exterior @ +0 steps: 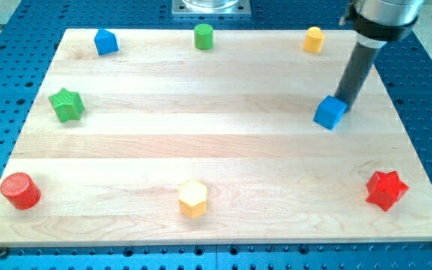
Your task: Place the red star below the heart
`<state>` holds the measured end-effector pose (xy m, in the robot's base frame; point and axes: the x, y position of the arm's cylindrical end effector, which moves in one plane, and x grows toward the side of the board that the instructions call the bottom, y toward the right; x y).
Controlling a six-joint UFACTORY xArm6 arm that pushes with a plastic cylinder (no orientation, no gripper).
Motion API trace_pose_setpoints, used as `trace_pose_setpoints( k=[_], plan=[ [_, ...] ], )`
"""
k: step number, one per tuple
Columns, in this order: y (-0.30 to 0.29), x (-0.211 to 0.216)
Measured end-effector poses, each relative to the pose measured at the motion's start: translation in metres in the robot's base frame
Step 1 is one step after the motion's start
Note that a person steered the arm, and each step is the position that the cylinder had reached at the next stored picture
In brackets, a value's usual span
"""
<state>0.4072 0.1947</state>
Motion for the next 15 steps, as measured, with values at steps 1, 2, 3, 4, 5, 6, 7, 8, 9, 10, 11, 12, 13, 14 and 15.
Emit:
trace_pose_setpoints(
  k=[1,2,3,4,5,6,7,8,9,10,11,12,13,14,15],
  plan=[
    [-0.029,0.007],
    [0.032,0.026],
    [0.055,0.056],
    [0.107,0.121],
    [0.078,0.189],
    [0.033,0.170],
    [0.017,0.112],
    [0.012,0.098],
    [-0.020,0.131],
    [-0.021,0.077],
    [-0.021,0.024],
    [-0.021,-0.025],
    [-0.020,-0.047],
    [-0.012,-0.039],
    [0.025,-0.067]
  ],
)
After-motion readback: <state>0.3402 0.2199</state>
